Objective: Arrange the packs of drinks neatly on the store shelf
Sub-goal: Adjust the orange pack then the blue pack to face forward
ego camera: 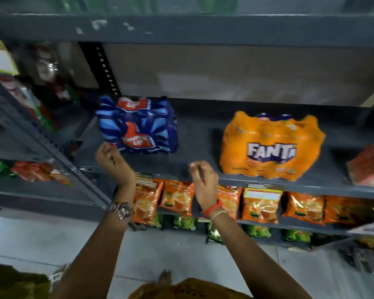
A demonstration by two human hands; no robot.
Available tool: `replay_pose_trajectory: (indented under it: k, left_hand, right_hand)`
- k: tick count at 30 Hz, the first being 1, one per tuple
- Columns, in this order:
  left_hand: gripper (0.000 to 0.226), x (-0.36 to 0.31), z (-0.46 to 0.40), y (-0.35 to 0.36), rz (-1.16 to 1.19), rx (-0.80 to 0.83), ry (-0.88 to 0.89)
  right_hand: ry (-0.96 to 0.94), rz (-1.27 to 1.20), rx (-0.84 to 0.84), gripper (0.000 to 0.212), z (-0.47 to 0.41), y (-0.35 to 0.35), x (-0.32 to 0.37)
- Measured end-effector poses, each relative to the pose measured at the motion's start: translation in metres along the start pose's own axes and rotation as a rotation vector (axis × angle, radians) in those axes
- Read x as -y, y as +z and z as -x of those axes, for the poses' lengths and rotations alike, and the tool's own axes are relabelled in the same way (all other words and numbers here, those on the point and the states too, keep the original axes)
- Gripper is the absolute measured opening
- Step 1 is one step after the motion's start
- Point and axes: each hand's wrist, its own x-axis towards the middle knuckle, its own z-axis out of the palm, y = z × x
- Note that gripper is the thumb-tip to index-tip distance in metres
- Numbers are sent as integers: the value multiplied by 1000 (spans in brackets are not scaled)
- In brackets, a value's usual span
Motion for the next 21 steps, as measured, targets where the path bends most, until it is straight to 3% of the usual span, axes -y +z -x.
replay_pose_trajectory:
  k: [2,6,8,11,15,21]
  left_hand:
    - [34,-3,-40,-13,3,50,-27]
    - [18,-8,-97,-19,-16,427,-164]
    - [26,-8,-111,-18,-85,543,-152]
    - [30,-4,-117,-22,-165,570,-68]
    - [42,1,-119,-29,-168,645,-135]
    - [11,4,-118,-45,-149,677,-106]
  right_hand:
    - [22,-91,-7,8,-24,32,14]
    - [176,-227,-14,46,-76,81,33]
    - [197,-191,3,47,-88,93,33]
    - [204,-179,-41,50,-85,102,33]
    - [236,-204,-77,56,-78,105,41]
    - [204,-159,-103,30,-56,108,39]
